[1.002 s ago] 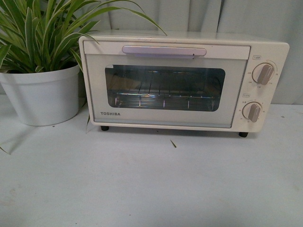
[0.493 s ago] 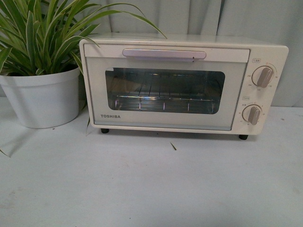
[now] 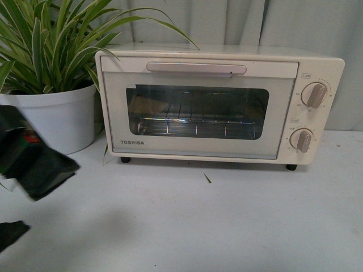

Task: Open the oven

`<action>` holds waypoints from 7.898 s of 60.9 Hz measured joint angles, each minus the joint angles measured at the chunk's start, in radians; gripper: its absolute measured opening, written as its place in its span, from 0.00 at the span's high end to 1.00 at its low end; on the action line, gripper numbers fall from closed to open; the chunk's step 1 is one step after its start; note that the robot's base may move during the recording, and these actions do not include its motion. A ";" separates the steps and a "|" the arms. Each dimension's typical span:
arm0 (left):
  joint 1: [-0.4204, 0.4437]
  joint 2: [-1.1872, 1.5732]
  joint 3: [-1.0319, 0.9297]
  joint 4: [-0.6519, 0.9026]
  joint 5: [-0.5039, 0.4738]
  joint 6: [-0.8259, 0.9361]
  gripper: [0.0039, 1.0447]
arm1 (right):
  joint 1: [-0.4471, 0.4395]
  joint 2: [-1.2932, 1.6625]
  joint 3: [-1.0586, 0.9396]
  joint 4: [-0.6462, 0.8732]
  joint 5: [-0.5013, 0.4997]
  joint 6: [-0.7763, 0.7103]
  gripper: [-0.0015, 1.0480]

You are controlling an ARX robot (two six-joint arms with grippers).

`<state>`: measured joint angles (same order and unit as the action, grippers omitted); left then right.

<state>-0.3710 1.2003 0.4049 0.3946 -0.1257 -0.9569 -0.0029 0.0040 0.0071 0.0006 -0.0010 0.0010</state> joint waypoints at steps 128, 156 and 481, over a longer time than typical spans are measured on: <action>-0.046 0.462 0.237 0.170 0.024 -0.312 0.06 | 0.467 1.508 1.139 -0.014 0.361 0.349 0.09; -0.035 0.454 0.231 0.168 0.029 -0.312 0.06 | 0.475 1.637 1.258 -0.051 0.418 0.371 0.09; -0.146 -1.019 -0.393 -0.249 -0.356 0.919 0.28 | 0.170 0.105 0.095 -0.038 0.103 0.143 0.22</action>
<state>-0.5175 0.1814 0.0120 0.1455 -0.4816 -0.0383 0.1669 0.1093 0.1020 -0.0372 0.1017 0.1444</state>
